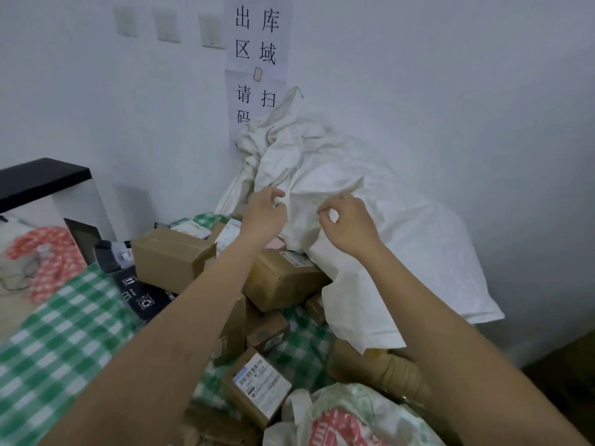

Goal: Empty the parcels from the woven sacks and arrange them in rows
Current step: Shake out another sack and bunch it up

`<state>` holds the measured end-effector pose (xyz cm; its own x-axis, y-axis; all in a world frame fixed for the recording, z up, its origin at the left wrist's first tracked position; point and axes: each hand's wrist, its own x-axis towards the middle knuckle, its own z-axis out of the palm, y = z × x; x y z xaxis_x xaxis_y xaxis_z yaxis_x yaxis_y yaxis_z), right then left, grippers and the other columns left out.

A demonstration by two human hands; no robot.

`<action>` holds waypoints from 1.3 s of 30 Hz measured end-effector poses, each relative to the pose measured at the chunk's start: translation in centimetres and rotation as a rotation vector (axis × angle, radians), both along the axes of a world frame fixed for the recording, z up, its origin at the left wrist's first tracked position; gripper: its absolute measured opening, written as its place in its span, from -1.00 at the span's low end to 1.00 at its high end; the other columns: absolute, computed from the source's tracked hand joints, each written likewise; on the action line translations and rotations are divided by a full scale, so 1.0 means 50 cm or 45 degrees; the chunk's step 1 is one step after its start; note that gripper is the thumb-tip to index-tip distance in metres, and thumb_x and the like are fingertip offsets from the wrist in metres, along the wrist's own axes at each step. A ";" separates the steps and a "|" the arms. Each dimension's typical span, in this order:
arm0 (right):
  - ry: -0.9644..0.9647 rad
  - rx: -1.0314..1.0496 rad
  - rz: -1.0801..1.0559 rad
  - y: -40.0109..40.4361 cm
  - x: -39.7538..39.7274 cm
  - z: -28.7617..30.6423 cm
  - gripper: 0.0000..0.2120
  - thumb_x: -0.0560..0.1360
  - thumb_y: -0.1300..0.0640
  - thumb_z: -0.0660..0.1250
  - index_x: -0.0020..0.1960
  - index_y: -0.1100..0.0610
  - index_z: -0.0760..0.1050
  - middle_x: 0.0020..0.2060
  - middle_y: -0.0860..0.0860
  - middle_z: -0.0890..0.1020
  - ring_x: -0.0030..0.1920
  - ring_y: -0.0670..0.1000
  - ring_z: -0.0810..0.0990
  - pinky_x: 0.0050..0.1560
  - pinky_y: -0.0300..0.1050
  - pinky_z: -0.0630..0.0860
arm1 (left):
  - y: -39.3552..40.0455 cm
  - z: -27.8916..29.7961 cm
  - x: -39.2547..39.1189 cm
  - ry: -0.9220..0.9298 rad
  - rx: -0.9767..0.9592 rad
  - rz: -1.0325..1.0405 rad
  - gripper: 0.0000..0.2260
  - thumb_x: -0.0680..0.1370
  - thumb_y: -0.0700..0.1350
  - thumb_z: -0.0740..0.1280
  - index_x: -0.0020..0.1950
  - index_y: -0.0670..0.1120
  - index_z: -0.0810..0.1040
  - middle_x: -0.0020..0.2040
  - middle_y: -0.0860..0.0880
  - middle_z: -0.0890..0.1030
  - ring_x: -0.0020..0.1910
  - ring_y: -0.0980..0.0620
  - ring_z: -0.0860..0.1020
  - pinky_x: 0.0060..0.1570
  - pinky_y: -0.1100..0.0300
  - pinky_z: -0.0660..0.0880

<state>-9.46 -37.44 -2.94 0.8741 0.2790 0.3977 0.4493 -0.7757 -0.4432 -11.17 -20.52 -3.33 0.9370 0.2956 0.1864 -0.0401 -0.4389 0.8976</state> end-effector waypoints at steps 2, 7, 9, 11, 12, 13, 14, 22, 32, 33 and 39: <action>0.015 -0.019 0.002 0.018 0.016 0.014 -0.78 0.56 0.12 0.24 0.12 0.11 0.59 0.18 0.06 0.51 0.25 0.07 0.41 0.15 -0.16 0.38 | 0.019 0.006 0.014 -0.027 0.021 0.020 -0.73 0.57 -0.19 0.17 0.26 -0.06 0.46 0.15 -0.06 0.45 -0.07 0.05 0.48 -0.07 0.16 0.44; 0.026 -0.117 -0.031 0.071 0.082 0.038 -0.78 0.57 0.12 0.23 0.12 0.12 0.59 0.18 0.08 0.50 0.25 0.11 0.41 0.07 -0.18 0.34 | 0.079 0.018 0.097 0.040 0.112 0.001 -0.66 0.55 -0.16 0.18 0.33 -0.06 0.40 0.29 -0.14 0.40 0.26 -0.13 0.41 0.22 0.01 0.41; 0.028 -0.160 -0.063 0.089 0.119 0.044 -0.78 0.57 0.11 0.23 0.11 0.11 0.59 0.18 0.08 0.50 0.23 0.11 0.42 0.05 -0.18 0.33 | 0.098 0.021 0.136 0.088 0.148 -0.015 -0.65 0.55 -0.14 0.18 0.35 -0.06 0.37 0.35 -0.17 0.35 0.31 -0.17 0.36 0.26 0.02 0.36; 0.039 -0.184 -0.121 0.116 0.173 0.051 -0.79 0.57 0.10 0.23 0.12 0.10 0.58 0.20 0.07 0.48 0.25 0.10 0.40 0.07 -0.15 0.37 | 0.127 0.023 0.192 0.123 0.188 -0.025 -0.62 0.56 -0.13 0.20 0.39 -0.08 0.32 0.37 -0.19 0.29 0.34 -0.21 0.31 0.30 0.01 0.31; 0.050 -0.191 -0.152 0.129 0.200 0.055 -0.78 0.57 0.09 0.23 0.13 0.10 0.57 0.21 0.07 0.47 0.26 0.10 0.40 0.09 -0.12 0.40 | 0.139 0.025 0.215 0.140 0.201 -0.030 -0.59 0.56 -0.12 0.21 0.41 -0.09 0.29 0.39 -0.20 0.26 0.35 -0.23 0.29 0.31 0.01 0.29; 0.055 -0.209 -0.170 0.134 0.216 0.054 -0.78 0.56 0.09 0.23 0.15 0.10 0.56 0.22 0.08 0.46 0.27 0.11 0.39 0.12 -0.09 0.42 | 0.145 0.023 0.228 0.151 0.198 -0.033 -0.56 0.56 -0.11 0.22 0.44 -0.09 0.26 0.40 -0.21 0.23 0.36 -0.24 0.27 0.32 0.00 0.28; 0.049 -0.230 -0.201 0.149 0.244 0.056 -0.76 0.56 0.09 0.24 0.19 0.10 0.53 0.25 0.09 0.44 0.29 0.12 0.37 0.16 -0.05 0.42 | 0.160 0.026 0.257 0.159 0.184 -0.041 -0.52 0.56 -0.09 0.24 0.46 -0.08 0.22 0.41 -0.20 0.20 0.37 -0.25 0.25 0.32 0.00 0.28; 0.070 -0.496 -0.342 0.202 0.414 0.080 -0.09 0.47 0.13 0.32 0.57 -0.09 -0.23 0.57 0.04 -0.16 0.54 0.20 -0.14 0.50 0.11 0.01 | 0.200 0.009 0.405 0.185 0.087 -0.181 0.03 0.42 0.12 0.46 0.54 0.04 -0.30 0.55 -0.17 -0.25 0.54 -0.20 -0.12 0.48 -0.12 0.05; -0.091 -0.623 -0.432 0.232 0.489 0.080 -0.69 0.60 0.02 0.15 0.27 0.12 0.44 0.15 0.11 0.57 0.16 0.17 0.52 0.00 -0.05 0.40 | 0.195 -0.019 0.454 0.153 -0.052 -0.346 0.17 0.29 0.08 0.57 0.52 0.15 -0.31 0.53 -0.14 -0.27 0.54 -0.12 -0.02 0.45 -0.01 0.12; -0.145 -0.526 -0.428 0.230 0.481 0.104 -0.70 0.59 0.03 0.16 0.25 0.13 0.43 0.12 0.11 0.57 0.13 0.17 0.54 -0.03 -0.05 0.40 | 0.189 -0.014 0.455 0.168 -0.051 -0.360 0.17 0.29 0.08 0.58 0.53 0.15 -0.31 0.55 -0.13 -0.24 0.54 -0.12 -0.05 0.44 -0.01 0.11; -0.303 0.309 -0.354 0.204 0.412 0.253 -0.74 0.50 0.24 0.18 -0.29 0.05 0.20 -0.37 -0.04 0.37 -0.36 -0.03 0.32 -0.34 -0.10 0.22 | 0.106 0.102 0.442 -0.196 -0.199 -0.311 -0.12 0.41 -0.09 0.47 0.53 0.03 -0.06 0.43 -0.13 0.28 0.39 -0.15 0.29 0.27 0.02 0.36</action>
<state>11.17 -27.25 9.70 0.7787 -0.0806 0.6221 0.3497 -0.7676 -0.5371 10.95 -15.23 1.78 0.9480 0.1020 0.3014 -0.2676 -0.2568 0.9287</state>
